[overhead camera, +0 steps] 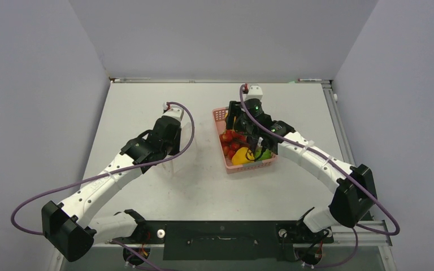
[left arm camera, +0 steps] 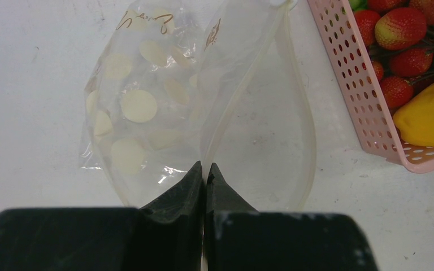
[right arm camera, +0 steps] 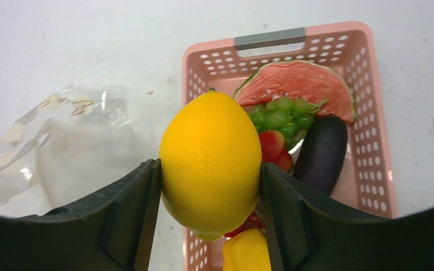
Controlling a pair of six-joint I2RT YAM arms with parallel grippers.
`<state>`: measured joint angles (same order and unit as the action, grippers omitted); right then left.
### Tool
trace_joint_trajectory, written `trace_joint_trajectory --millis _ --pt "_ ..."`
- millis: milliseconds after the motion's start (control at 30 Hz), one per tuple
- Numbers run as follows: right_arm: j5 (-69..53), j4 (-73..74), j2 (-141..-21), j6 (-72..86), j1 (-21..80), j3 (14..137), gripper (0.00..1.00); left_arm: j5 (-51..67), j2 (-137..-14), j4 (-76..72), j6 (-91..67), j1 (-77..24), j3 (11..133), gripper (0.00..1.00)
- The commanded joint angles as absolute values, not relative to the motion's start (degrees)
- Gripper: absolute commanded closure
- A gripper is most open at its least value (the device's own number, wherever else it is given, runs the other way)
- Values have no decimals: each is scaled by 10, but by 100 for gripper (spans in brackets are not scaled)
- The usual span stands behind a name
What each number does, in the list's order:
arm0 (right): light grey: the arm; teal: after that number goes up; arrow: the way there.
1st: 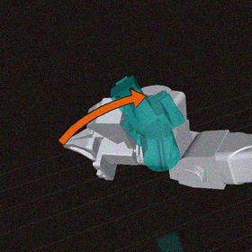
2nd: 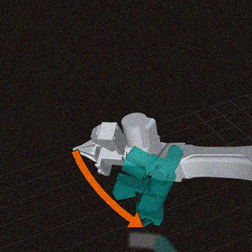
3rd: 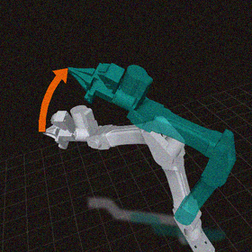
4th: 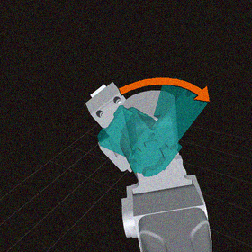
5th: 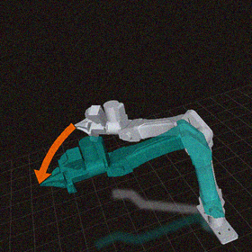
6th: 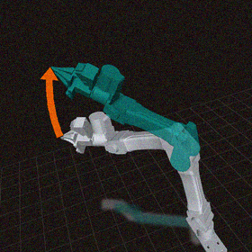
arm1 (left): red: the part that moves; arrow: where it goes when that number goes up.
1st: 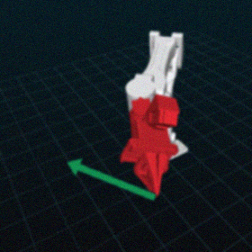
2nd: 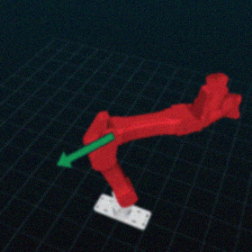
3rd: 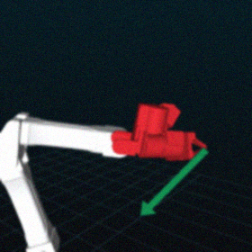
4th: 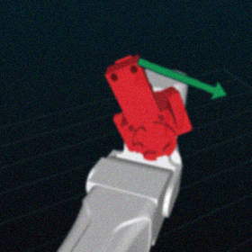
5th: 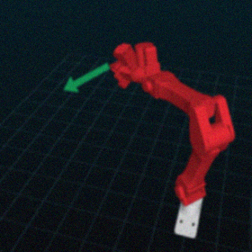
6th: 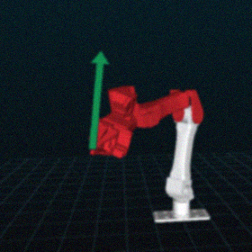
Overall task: Place the food in the zip-top bag and seal the zipper
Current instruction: Pick up the fake fruit from the bin, then place the fake fruit in the zipper food storage bag.
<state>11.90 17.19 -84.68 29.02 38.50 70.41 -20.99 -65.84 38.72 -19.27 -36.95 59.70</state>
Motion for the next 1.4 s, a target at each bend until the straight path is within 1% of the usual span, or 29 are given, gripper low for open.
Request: trace_joint_trajectory --millis 0,333,567,900,1133,1233,1367 --pt "61 132 -801 280 406 685 71 -217 -648 358 -192 -366 599 100" --pt "-46 79 -754 285 431 638 70 -218 -647 358 -192 -364 598 100" --pt "-107 31 -754 297 455 626 70 -214 -650 357 -192 -364 598 100" --pt "-108 5 -815 299 519 660 70 -212 -649 357 -193 -364 598 100" --pt "-102 -17 -859 303 537 679 69 -210 -643 355 -193 -363 597 100" --pt "-98 -19 -877 306 540 686 69 -208 -640 355 -193 -363 597 100" --pt "-81 -17 -899 310 545 692 65 -205 -639 354 -193 -363 596 100"
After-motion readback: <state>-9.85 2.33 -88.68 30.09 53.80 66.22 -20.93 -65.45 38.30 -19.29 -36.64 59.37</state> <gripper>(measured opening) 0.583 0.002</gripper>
